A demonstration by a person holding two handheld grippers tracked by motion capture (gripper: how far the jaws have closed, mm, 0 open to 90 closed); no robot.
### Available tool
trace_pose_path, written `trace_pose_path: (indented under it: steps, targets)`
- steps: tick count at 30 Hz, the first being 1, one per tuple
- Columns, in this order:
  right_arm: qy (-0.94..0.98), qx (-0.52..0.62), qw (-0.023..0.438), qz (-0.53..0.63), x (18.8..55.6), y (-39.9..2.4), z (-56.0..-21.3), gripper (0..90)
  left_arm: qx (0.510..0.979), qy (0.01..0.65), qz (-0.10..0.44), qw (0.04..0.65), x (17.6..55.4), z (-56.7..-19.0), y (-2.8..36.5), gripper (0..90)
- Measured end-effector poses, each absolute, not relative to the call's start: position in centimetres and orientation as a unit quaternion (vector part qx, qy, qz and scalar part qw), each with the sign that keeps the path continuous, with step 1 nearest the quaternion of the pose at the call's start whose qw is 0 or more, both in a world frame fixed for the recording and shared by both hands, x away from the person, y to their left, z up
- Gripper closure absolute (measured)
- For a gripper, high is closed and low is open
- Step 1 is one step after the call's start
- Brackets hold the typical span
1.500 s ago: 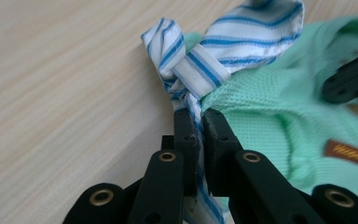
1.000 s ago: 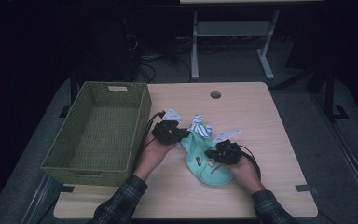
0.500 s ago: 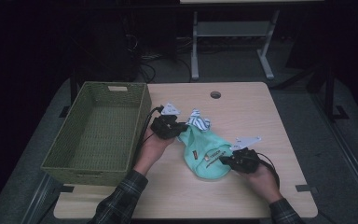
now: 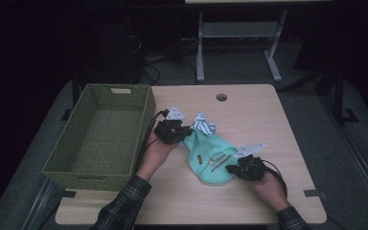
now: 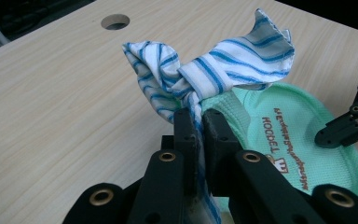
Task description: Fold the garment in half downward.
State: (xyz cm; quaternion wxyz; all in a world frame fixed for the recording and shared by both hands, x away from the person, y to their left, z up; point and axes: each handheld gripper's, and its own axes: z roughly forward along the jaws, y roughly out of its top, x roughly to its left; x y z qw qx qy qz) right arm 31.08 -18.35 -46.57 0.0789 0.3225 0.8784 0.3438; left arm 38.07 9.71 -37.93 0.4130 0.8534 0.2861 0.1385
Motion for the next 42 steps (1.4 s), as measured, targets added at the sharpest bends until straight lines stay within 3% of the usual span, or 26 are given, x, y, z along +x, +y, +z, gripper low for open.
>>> trace_pose_path:
  steps: [11,22,33,38,42]
  targets:
    - [0.879,0.314,0.085,0.35,32.4,-16.4,-46.7,89.8,0.854,0.279,0.161,0.409,37.5,-37.1,9.5,84.6]
    - [0.876,0.315,0.087,0.355,33.2,-16.2,-46.8,89.8,0.877,0.245,0.145,0.388,36.5,-38.2,7.3,84.5]
    - [0.848,0.36,0.1,0.376,32.5,-20.5,-45.4,89.7,0.897,0.222,0.118,0.364,35.5,-40.6,5.1,83.5]
    - [0.846,0.357,0.108,0.382,32.5,-21.2,-45.2,89.7,0.903,0.219,0.1,0.357,35.3,-41.3,4.7,77.5]
    - [0.843,0.354,0.11,0.389,32.3,-21.3,-44.7,89.7,0.902,0.211,0.092,0.365,35.2,-41.1,4.8,65.7]
